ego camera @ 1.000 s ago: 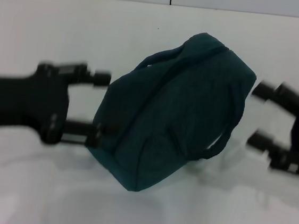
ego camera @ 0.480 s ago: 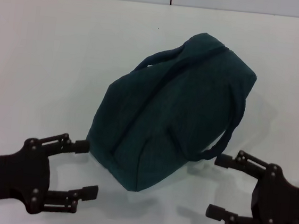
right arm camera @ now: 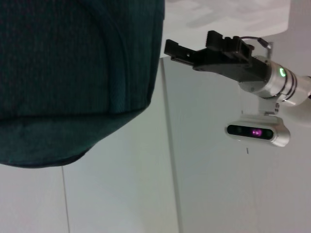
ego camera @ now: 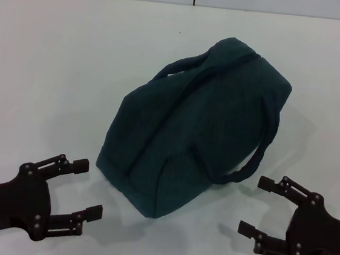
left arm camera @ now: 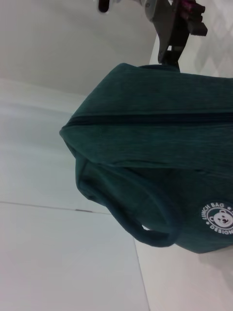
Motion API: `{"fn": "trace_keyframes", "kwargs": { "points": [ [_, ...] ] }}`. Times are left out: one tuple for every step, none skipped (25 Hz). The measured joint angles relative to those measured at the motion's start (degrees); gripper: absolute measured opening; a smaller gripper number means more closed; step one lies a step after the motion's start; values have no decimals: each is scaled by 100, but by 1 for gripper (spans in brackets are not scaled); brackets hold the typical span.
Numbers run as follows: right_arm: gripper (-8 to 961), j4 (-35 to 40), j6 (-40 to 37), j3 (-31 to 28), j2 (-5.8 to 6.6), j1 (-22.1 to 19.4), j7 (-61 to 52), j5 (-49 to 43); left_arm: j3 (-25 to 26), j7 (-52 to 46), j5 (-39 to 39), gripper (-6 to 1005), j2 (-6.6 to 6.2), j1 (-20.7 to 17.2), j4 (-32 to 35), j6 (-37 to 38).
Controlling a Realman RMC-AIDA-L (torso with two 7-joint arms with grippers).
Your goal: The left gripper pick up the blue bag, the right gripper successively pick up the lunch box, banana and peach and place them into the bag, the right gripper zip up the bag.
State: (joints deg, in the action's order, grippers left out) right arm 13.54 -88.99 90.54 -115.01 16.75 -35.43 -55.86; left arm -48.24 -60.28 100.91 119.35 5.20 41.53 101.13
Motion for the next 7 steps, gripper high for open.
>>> {"fn": "trace_keyframes", "kwargs": {
  "points": [
    [872,-7,22,-10,-2,-8,11,1,4,15,5,882,2,2,-5,0],
    [872,-11,44,-12,-2,-12,15,1,4,28,6,882,4,1,-9,1],
    [872,-13,67,-13,-3,-12,16,1,5,38,6,882,4,1,-10,4],
    [872,-14,82,-13,-3,-13,16,1,5,38,6,882,4,1,-10,4],
    [872,-14,94,-14,-4,-13,19,1,6,48,0,882,3,0,-11,28],
    [872,-15,106,-14,-4,-15,20,1,7,48,-1,882,3,-1,-12,41],
    [872,-16,115,-15,-4,-16,21,1,7,49,-2,882,3,-1,-13,53]
  ]
}}
